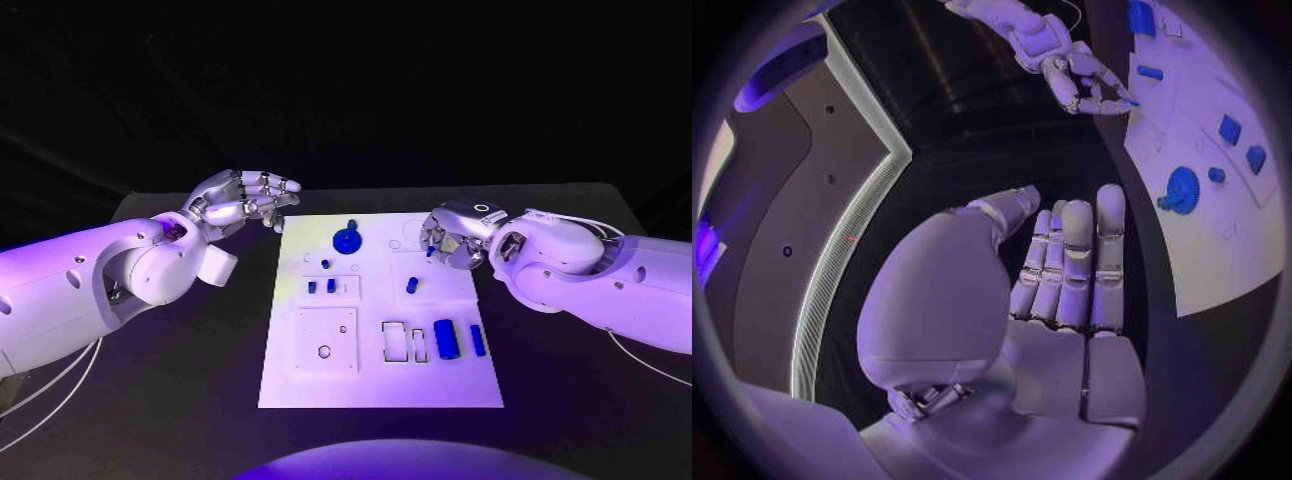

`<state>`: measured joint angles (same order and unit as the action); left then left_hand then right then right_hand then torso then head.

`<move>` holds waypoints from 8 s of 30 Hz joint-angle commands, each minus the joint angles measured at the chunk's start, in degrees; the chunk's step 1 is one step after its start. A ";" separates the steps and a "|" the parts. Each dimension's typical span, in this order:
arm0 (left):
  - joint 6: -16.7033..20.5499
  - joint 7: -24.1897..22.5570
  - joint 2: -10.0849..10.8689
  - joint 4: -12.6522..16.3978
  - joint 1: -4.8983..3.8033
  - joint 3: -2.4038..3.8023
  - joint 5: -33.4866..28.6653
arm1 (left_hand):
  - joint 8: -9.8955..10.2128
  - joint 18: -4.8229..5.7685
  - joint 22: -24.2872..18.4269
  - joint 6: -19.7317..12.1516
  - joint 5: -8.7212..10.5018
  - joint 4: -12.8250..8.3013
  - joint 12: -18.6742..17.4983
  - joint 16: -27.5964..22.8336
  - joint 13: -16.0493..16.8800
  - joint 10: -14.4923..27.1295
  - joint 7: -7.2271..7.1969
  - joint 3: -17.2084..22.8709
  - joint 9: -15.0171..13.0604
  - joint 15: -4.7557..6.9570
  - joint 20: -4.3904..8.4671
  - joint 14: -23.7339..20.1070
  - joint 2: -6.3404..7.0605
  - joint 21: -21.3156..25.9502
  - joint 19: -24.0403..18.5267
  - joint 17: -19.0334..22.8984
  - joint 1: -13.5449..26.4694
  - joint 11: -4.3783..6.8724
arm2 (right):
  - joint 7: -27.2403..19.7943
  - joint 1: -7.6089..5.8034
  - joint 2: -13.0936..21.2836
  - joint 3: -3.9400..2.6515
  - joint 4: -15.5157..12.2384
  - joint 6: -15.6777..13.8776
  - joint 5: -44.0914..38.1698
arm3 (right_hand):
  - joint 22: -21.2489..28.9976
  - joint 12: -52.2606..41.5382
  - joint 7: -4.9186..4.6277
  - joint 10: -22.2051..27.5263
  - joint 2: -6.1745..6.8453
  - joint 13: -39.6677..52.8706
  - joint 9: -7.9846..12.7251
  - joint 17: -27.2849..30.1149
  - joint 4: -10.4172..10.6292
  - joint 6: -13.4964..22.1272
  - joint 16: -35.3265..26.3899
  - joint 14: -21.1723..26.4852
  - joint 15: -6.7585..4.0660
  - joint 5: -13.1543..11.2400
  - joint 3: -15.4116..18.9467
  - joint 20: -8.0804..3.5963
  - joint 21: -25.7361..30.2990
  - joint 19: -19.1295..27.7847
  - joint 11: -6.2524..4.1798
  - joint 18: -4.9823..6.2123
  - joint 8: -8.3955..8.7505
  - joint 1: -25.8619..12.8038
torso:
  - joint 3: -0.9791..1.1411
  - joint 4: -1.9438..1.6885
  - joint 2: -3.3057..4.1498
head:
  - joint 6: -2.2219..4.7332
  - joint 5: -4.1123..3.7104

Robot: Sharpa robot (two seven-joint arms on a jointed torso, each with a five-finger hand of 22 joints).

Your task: Assemble the parts on the task board

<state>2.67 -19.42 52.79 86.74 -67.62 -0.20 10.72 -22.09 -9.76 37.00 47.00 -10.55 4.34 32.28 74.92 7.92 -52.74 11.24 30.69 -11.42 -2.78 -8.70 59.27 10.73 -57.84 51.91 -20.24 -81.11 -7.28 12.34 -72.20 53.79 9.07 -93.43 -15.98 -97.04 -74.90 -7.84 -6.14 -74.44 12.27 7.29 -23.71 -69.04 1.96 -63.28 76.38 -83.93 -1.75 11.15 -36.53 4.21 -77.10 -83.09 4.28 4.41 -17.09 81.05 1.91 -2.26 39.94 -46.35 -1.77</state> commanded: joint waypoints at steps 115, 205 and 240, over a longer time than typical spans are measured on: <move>-1.77 1.47 -1.84 -0.68 -0.03 -0.07 0.07 | 0.41 -0.81 -0.21 -0.92 -0.25 -0.45 -0.38 -0.33 -0.25 0.98 0.23 0.13 0.07 -0.45 0.08 0.06 0.55 0.42 0.25 0.17 0.24 -0.23 | 2.64 8.67 -13.92 0.93 -6.42 6.24 -1.92 | -5.04 1.17 -0.34 -1.89 -0.08 0.96 -1.50 1.15 -0.42 0.94 0.21 -2.40 -0.30 -0.09 0.37 -0.21 1.19 0.81 -2.03 -0.75 -0.43 -2.98 | -0.08 -0.05 0.06 | -2.58 3.79; -3.00 2.39 -1.93 -1.40 -0.01 -0.48 0.25 | 0.14 -0.83 -0.33 -0.94 -0.22 -0.51 -0.21 -0.37 -0.29 1.16 0.23 0.17 -0.05 -0.53 -0.03 -0.02 0.41 0.56 0.21 0.23 0.50 -0.27 | 3.80 2.64 0.16 0.39 -7.94 3.87 5.31 | -4.50 -0.61 -1.57 3.81 3.04 -1.78 -0.70 5.83 13.06 3.04 1.70 -1.27 0.99 0.28 10.45 0.84 5.15 1.09 -0.47 -0.27 7.86 1.49 | -0.03 -0.02 0.08 | -1.24 2.51; -3.07 2.80 -2.04 -1.75 -0.01 -0.48 0.25 | 0.00 -0.85 -0.40 -1.05 -0.22 -0.61 -0.11 -0.36 -0.33 1.30 0.22 0.22 -0.10 -0.53 -0.05 -0.04 0.34 0.63 0.23 0.25 0.59 -0.26 | 3.70 2.59 0.32 0.37 -8.79 -1.57 4.88 | -6.42 -2.10 0.27 -2.11 -0.92 2.26 -6.05 5.11 8.35 1.25 2.68 -1.54 -0.69 0.37 -1.18 -0.58 3.24 -0.03 -2.51 -0.71 2.19 1.02 | -0.06 -0.06 -0.03 | -1.27 2.34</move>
<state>0.51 -16.48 50.90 84.97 -67.62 -0.71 10.87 -21.88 -9.76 36.66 46.38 -10.55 4.09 32.28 74.92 7.66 -51.72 11.44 30.94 -11.43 -2.79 -8.71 59.26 10.95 -57.41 51.91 -20.05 -80.89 -7.49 16.53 -69.51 54.14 9.54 -101.97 -15.33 -91.69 -74.92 -10.05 -6.28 -76.20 11.36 9.50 -25.38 -63.99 11.14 -62.07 78.72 -83.93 -1.96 11.40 -35.95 4.10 -73.78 -83.20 1.79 4.41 -11.34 82.84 1.86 -2.32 39.99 -47.60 0.67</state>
